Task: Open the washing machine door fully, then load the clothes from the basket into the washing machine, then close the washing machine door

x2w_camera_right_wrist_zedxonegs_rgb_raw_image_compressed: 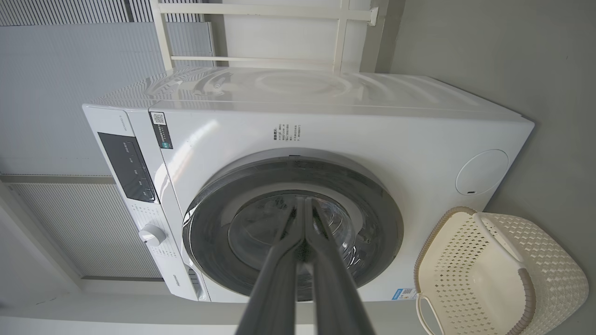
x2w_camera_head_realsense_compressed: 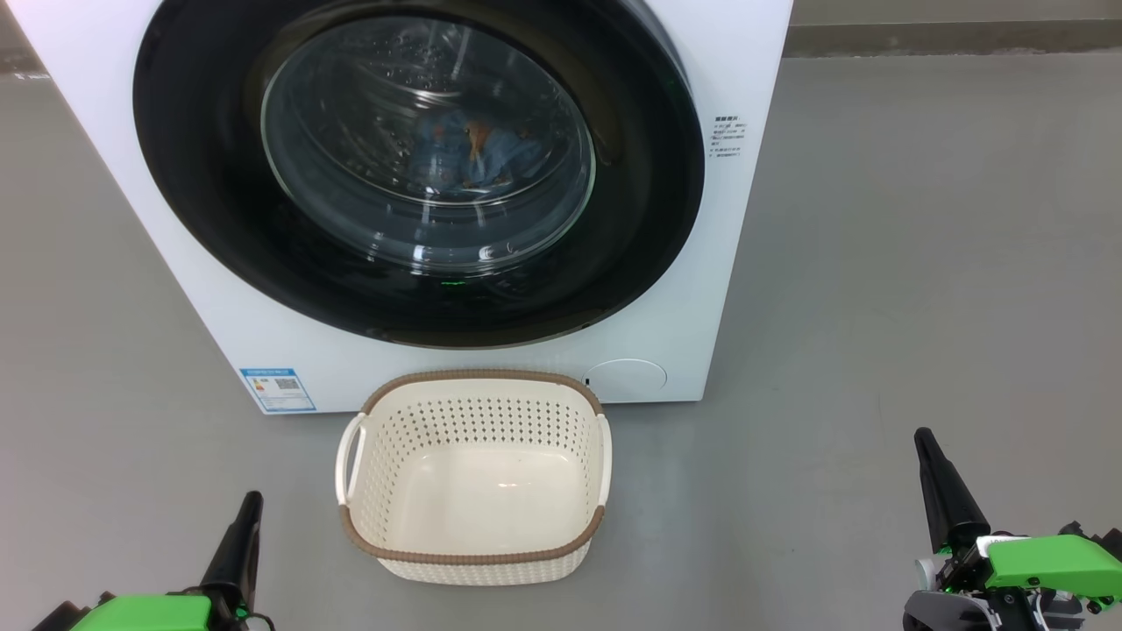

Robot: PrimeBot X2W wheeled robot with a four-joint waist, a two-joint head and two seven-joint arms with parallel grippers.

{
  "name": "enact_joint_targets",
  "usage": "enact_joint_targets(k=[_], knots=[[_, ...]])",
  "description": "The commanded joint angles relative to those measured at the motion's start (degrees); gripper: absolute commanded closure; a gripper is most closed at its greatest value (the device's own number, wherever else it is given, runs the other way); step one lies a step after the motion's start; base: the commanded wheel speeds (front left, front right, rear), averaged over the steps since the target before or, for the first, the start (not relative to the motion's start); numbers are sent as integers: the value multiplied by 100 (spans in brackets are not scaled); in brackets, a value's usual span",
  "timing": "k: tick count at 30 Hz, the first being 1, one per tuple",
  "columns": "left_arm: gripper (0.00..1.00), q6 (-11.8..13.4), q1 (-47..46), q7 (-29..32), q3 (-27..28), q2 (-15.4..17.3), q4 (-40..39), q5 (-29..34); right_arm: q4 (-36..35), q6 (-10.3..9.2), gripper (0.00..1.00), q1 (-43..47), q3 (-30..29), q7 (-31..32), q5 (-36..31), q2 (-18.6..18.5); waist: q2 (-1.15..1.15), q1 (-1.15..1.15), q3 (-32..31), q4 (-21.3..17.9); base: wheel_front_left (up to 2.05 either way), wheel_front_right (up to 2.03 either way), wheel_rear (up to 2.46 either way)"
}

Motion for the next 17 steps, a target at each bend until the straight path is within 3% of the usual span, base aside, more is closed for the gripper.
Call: enact_joint_targets(k=[1,17], knots=[[100,-53,-253,42,197,75,-104,-46,-167,9,100,-73,98,38,14,1,0,0,0,0,0,0,0],[100,-54,-253,42,197,75,-103,-45,-167,9,100,-73,90,44,8,7,0,0,0,0,0,0,0]])
